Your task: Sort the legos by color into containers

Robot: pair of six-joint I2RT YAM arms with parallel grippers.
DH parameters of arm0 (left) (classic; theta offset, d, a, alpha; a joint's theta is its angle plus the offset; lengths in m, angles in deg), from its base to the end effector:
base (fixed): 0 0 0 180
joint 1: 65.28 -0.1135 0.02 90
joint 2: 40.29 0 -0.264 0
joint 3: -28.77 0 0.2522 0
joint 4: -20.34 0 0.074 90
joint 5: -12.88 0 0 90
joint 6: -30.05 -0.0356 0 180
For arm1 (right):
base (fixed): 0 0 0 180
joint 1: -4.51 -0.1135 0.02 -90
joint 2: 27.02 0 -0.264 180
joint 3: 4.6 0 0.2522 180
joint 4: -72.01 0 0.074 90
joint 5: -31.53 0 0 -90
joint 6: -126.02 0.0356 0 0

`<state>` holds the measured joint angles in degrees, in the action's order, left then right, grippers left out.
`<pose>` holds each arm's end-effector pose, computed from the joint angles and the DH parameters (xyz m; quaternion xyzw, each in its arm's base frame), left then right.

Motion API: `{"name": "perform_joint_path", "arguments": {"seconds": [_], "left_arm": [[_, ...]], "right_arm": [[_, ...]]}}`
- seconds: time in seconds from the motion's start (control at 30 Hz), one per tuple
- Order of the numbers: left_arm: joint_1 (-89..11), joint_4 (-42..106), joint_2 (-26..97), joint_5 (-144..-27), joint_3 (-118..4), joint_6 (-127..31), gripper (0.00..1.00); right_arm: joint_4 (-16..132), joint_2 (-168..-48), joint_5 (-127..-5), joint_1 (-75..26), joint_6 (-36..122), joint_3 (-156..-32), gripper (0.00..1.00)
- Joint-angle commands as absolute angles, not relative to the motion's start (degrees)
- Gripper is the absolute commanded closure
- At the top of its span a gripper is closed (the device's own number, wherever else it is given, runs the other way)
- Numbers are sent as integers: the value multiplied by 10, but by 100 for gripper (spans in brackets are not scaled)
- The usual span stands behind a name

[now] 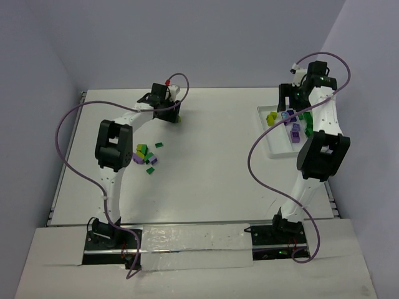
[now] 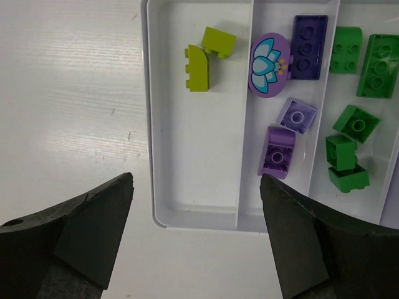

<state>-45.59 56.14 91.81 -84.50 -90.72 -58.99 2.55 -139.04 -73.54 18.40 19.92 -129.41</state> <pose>0.4840 -0.1780 0.1726 0.1744 0.9168 -0.1227 0.3378 0.4143 -0.0929 0.3235 -0.0559 0.9488 0.0478 0.3071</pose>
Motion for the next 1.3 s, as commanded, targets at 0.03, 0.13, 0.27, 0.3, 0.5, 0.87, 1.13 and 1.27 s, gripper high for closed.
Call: {"name": "perform_joint_path", "arguments": {"seconds": [0.03,0.13,0.27,0.3,0.5,0.87,1.13,1.27], "left_arm": [[-448,546,932,-800,-950,-593,35],[-448,542,935,-803,-949,-617,35],[-448,539,938,-820,-950,-641,36],[-448,539,936,-826,-948,-647,36],[-448,546,901,-873,-909,-709,32],[-476,621,893,-967,-929,-777,30],[-497,636,902,-994,-949,-817,29],[-505,631,910,-1003,-953,-830,28]], "right_arm": [[13,-1356,-753,173,208,-1310,11],[13,-1356,-753,172,208,-1310,11],[9,-1361,-756,172,209,-1313,11],[9,-1361,-756,172,208,-1313,11],[8,-1364,-757,171,209,-1317,10],[6,-1371,-761,161,213,-1328,10],[-3,-1373,-756,158,213,-1341,10],[-5,-1378,-757,155,213,-1347,10]]}}
